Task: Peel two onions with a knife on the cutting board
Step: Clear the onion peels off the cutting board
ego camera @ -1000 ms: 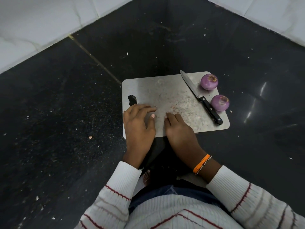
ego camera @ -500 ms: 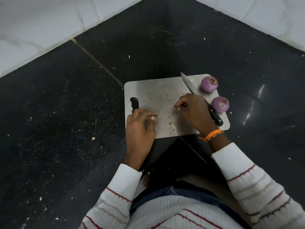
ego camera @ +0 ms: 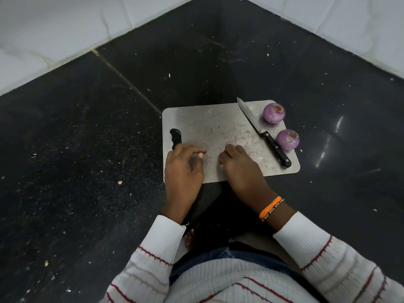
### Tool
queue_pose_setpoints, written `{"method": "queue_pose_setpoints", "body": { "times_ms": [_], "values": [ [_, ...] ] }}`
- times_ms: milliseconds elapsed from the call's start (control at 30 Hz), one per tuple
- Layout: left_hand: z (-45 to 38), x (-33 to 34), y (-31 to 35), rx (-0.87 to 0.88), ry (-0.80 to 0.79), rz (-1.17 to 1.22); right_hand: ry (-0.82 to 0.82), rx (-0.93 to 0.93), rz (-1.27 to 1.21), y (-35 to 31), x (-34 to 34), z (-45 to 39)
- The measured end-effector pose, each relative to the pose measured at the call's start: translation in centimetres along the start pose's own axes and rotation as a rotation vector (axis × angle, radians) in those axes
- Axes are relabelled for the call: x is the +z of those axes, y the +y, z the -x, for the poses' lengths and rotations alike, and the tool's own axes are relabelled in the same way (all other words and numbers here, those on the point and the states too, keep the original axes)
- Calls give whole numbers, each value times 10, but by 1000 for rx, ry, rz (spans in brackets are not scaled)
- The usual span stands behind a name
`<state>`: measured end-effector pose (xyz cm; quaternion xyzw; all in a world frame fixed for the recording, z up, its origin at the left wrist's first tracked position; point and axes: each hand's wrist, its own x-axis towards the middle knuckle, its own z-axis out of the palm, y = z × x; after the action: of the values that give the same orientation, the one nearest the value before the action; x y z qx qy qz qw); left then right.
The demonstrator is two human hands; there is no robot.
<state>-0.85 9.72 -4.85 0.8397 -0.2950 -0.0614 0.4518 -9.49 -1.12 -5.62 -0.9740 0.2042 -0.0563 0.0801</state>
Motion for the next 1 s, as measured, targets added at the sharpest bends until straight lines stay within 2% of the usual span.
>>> {"method": "queue_pose_setpoints", "body": {
  "times_ms": [200, 333, 400, 467, 533, 733, 867, 1000],
  "values": [
    [-1, 5, 4, 20, -25, 5, 75, -23, 82, -10, -8, -5],
    [0, 8, 6, 15, -44, 16, 55, -41, 70, -9, -6, -7],
    [1, 7, 6, 20, -38, 26, 42, -8, -120, 2, -5, -9],
    [1, 6, 5, 28, -24, 31, -8, 172, -437, 21, -12, -17],
    [2, 5, 3, 14, -14, 32, -9, 326, -607, 40, -19, -21],
    [3, 3, 2, -13, -1, 36, -31, 301, -556, 43, -19, -15],
    [2, 5, 3, -13, 5, 25, -8, 147, -440, 26, -14, -10],
    [1, 8, 5, -16, 0, 15, -33, 14, -222, 16, -11, -2]
  ]
}}
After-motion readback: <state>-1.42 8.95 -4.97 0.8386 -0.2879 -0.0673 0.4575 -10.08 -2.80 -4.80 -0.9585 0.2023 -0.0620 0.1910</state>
